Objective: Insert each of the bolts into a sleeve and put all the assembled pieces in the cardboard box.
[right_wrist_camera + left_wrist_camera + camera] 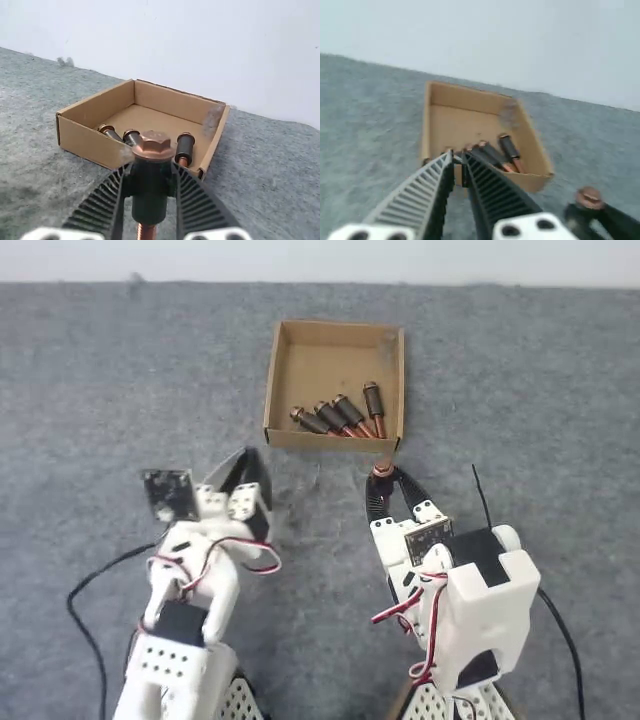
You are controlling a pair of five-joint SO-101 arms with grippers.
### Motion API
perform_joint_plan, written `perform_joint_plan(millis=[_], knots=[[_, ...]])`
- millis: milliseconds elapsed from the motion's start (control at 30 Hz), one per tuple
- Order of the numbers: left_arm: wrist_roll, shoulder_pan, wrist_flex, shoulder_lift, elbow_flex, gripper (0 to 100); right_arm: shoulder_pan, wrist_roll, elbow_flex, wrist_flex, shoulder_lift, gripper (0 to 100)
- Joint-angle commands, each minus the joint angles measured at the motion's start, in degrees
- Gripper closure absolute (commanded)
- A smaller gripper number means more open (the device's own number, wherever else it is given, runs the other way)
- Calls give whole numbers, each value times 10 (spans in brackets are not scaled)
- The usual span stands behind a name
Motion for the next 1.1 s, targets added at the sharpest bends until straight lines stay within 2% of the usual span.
perform_joint_plan(millis=[0,100,200,300,400,800,1067], knots=[[2,-69,39,-114,41,978,7,11,16,-3,-39,993],[3,-121,158,-173,39,978,20,11,-4,-3,-39,993],[-2,-142,284,-215,36,978,44,12,-47,-3,-41,993],[-58,-135,372,-210,36,978,57,12,-98,-3,-37,993],[-100,-137,375,-210,36,978,58,12,-146,20,-38,993],[-102,-135,379,-210,36,978,67,13,-380,317,-41,993],[-102,-135,379,-209,36,978,65,12,-556,610,-37,993]])
